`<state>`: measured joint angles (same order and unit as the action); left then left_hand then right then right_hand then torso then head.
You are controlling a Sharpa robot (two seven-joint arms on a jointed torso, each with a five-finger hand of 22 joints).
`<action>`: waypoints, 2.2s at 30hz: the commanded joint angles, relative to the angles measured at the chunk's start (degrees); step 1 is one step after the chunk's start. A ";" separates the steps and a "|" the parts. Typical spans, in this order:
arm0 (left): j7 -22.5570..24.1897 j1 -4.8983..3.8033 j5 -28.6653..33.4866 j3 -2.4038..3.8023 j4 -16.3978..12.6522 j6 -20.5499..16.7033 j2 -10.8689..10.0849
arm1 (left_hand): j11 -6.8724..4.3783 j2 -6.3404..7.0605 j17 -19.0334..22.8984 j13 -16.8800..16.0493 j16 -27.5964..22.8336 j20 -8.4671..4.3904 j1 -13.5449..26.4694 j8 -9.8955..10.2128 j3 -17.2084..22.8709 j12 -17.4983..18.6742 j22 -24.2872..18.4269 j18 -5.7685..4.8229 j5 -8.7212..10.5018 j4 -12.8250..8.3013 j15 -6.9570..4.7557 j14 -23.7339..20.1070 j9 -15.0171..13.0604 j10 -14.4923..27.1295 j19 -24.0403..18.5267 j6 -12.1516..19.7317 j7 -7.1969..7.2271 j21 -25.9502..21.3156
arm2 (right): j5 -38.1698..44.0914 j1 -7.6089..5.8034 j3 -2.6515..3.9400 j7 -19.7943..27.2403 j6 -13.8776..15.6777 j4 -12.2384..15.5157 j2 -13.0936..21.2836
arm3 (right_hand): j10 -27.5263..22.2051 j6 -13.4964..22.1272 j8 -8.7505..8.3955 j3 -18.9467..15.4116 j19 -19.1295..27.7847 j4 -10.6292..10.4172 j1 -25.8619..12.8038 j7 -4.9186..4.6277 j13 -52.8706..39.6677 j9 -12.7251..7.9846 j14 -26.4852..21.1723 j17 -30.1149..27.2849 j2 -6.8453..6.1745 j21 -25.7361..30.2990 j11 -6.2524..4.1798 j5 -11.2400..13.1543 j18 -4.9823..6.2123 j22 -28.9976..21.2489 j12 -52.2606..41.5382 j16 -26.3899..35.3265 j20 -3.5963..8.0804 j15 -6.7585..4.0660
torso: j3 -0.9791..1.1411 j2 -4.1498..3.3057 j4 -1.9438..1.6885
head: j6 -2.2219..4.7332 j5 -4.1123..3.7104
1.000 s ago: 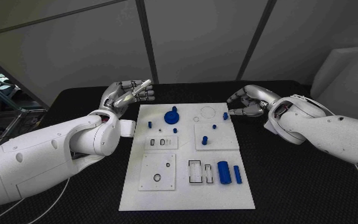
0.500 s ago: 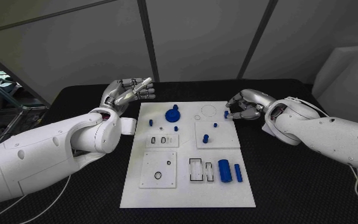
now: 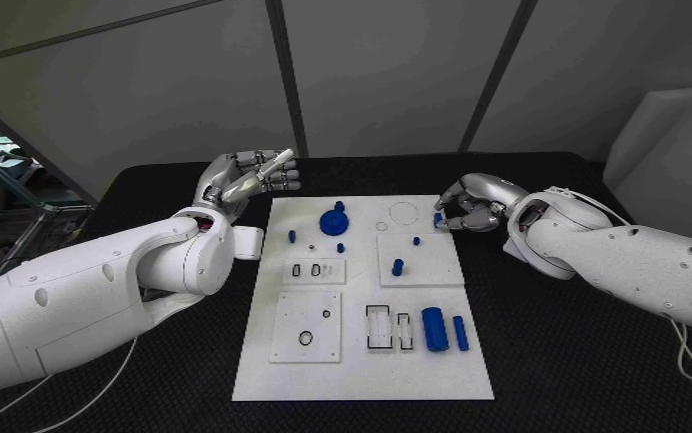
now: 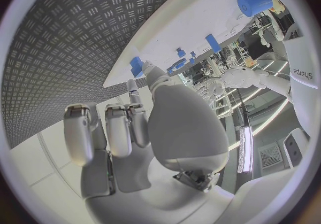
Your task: Assemble the parts on the task board
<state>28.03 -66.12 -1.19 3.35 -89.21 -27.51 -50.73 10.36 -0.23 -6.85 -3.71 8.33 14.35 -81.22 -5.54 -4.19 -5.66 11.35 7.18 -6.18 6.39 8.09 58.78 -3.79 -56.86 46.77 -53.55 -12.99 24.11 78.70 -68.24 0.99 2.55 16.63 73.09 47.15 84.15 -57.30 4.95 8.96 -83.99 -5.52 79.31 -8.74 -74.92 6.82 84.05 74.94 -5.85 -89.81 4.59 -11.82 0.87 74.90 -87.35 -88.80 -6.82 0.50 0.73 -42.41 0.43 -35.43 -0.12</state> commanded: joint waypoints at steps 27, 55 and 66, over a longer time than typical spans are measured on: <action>-0.06 -0.07 -0.30 0.05 -0.04 0.35 -0.25 | 0.13 -0.40 -0.10 -0.03 -0.41 0.02 -0.02 0.28 0.00 0.15 0.07 3.20 0.19 -0.43 0.06 0.24 -0.02 -0.37 -0.60 -0.36 -0.22 0.28 | 1.01 0.43 0.02 0.04 1.24 -0.89 -1.26 | 4.53 -5.71 2.05 2.11 -6.01 0.88 0.46 1.72 -13.45 1.04 5.41 12.68 3.34 -0.19 -1.97 -0.92 -0.87 15.10 -1.21 -0.21 1.20 -1.59 | 0.06 0.01 0.02 | -0.38 0.08; -0.39 -0.07 -0.30 0.02 0.75 0.63 -0.03 | 0.14 -0.46 -0.11 -0.02 -0.44 0.02 -0.03 0.32 0.02 0.19 0.08 3.20 0.19 -0.46 0.06 0.25 -0.01 -0.36 -0.62 -0.35 -0.24 0.29 | -0.99 0.20 0.29 -11.70 7.74 15.97 -3.87 | 4.99 -5.83 1.94 6.75 -6.01 3.84 0.64 1.97 -14.01 1.79 5.57 13.37 4.82 -0.19 -2.38 -1.27 -0.87 15.10 -1.65 -0.49 1.97 -2.06 | -0.11 0.55 -0.27 | -1.13 1.39; -0.63 -0.08 -0.30 -0.04 1.01 0.80 0.63 | 0.15 -0.52 -0.13 -0.01 -0.47 0.02 -0.09 0.37 0.04 0.23 0.08 3.19 0.18 -0.53 0.07 0.25 0.00 -0.34 -0.64 -0.34 -0.24 0.31 | 4.09 1.05 0.03 -16.56 5.75 14.54 -13.13 | 4.77 -5.86 1.91 6.83 -6.01 3.86 0.34 1.99 -13.74 1.84 5.53 13.22 4.77 -0.19 -2.39 -0.79 -0.87 15.10 -1.38 -0.42 1.93 -2.05 | -0.19 0.58 -0.44 | -1.74 1.80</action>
<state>27.43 -66.11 -1.20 3.27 -88.15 -27.42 -50.17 10.36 -0.23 -6.88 -3.71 8.14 14.35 -81.22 -5.55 -4.03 -5.67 11.36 7.19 -6.18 6.23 8.09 58.78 -3.79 -56.85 46.35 -53.55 -12.99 24.11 79.98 -67.14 1.00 -10.92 23.33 87.86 34.12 84.03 -62.74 6.45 15.33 -83.85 -1.43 79.69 -6.92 -74.92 7.33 84.04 74.91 -1.68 -89.81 1.84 -12.61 0.87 74.93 -88.90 -89.08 -4.70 -1.76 0.55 -41.82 -0.02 -37.14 1.54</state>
